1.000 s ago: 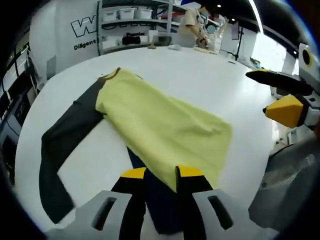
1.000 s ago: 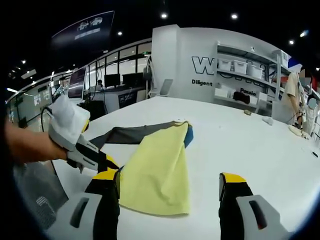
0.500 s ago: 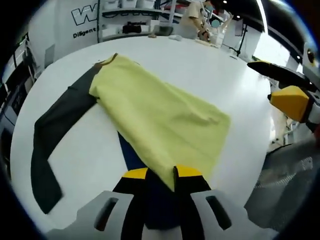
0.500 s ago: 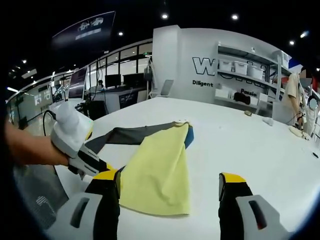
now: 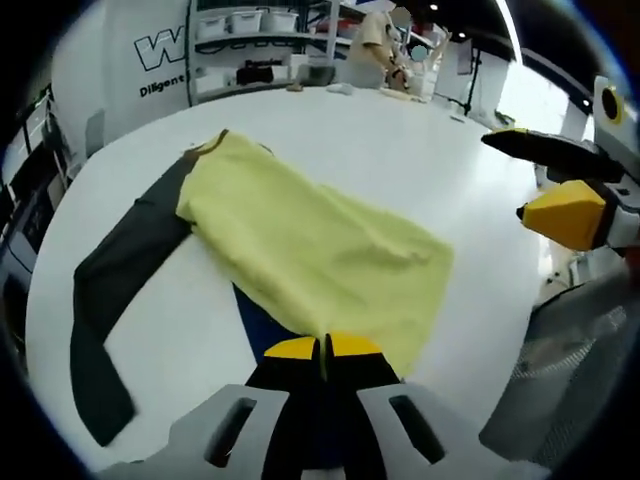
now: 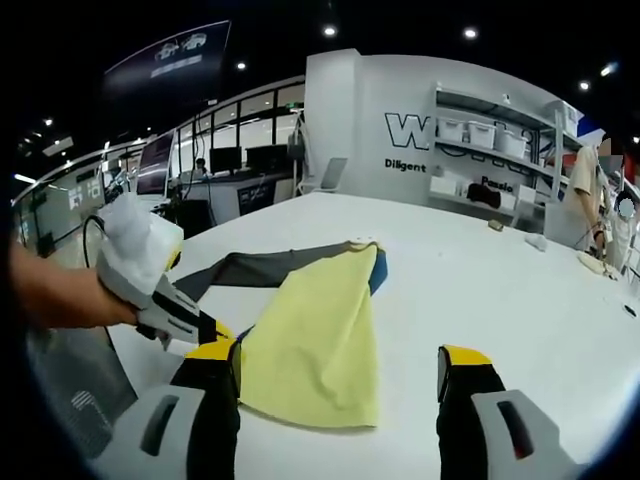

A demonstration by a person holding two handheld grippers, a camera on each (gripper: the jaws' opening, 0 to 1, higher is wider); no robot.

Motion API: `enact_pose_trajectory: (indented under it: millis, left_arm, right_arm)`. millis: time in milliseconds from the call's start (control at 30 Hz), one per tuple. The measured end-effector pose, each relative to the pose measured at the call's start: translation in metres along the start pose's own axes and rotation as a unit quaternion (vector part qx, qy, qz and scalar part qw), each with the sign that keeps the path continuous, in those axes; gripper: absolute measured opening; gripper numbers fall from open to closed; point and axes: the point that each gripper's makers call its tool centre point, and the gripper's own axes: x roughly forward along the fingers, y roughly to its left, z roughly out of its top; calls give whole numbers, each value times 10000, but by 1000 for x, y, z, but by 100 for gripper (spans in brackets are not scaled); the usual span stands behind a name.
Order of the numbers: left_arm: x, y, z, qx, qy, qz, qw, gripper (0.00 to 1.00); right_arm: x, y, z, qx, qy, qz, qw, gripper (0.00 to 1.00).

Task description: Fold the garment on the visible template until the final outline fits inside the template.

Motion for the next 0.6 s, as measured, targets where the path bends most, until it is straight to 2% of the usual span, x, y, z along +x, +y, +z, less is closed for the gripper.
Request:
enact_pose_trajectory:
  millis: [467,500,600]
  left_arm:
    - [-21,12,62,-158,-731,13,9972,0]
    - [-24,14,72,-207,-839,1,9963,0]
    - [-27,19,84,-205,-942,32,9953,0]
  right_arm:
    - [0,1,-2,-33,36,0,10000,81]
    - [0,1,-3,-46,66,2,10000,81]
    - [1,2,-5,-62,112,14,9999,80]
